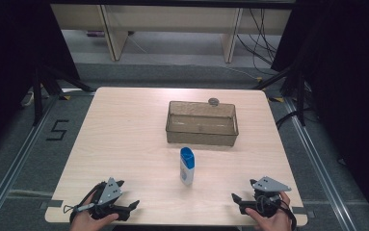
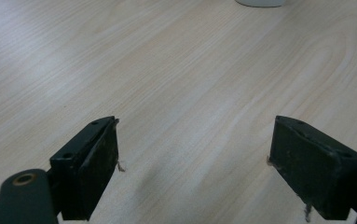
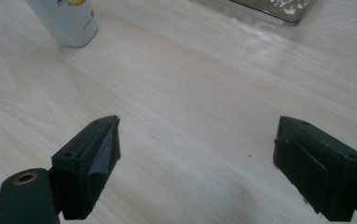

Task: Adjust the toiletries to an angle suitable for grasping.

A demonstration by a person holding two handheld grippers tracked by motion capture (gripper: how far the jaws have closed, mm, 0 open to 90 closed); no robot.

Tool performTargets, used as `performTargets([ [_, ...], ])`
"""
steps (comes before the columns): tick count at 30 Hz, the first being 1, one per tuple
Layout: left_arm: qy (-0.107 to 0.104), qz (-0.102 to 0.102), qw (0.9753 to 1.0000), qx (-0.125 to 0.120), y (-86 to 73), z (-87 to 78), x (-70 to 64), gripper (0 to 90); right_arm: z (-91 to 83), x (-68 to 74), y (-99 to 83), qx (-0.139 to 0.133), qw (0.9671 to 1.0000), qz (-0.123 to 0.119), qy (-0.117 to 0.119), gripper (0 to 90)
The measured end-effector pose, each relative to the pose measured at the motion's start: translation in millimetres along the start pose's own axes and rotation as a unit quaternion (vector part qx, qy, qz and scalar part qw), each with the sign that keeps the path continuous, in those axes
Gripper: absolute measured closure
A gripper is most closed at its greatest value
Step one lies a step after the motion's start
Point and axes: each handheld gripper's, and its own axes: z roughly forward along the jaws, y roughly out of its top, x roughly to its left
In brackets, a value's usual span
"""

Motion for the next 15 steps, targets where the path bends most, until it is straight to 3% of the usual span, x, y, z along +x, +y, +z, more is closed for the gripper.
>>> performTargets([
  [3,-0.001,0.000,1.0000,-0.001,0.0,0.1,-0.3,15.1,-0.9,0.3,0.3,0.006,0.9999,0.007,0.010,15.8],
  [4,-0.002,-0.001,1.0000,-0.009,-0.6,1.5,-0.4,15.1,-0.7,-0.1,0.4,0.003,1.0000,0.005,0.008,15.8],
  [5,-0.002,0.000,1.0000,-0.001,0.2,0.3,-0.4,15.1,-1.3,0.5,0.2,-0.005,0.9999,0.005,-0.007,15.8],
  [8,-0.001,0.002,1.0000,0.001,0.3,-0.1,-0.1,15.1,-1.1,0.2,0.5,-0.007,1.0000,0.005,-0.001,15.8],
  [10,-0.007,-0.012,0.9999,-0.009,0.3,0.3,-1.1,15.0,-1.6,0.6,1.4,-0.012,0.9999,0.004,-0.009,15.8],
  [13,-0.004,-0.004,1.0000,-0.006,0.5,-0.9,0.5,14.9,-1.5,2.2,2.1,-0.014,0.9998,0.011,-0.002,15.8],
  [15,-0.005,-0.004,1.0000,-0.007,0.7,-0.8,0.4,14.9,-1.8,1.7,3.0,-0.022,0.9997,-0.002,-0.013,15.8],
])
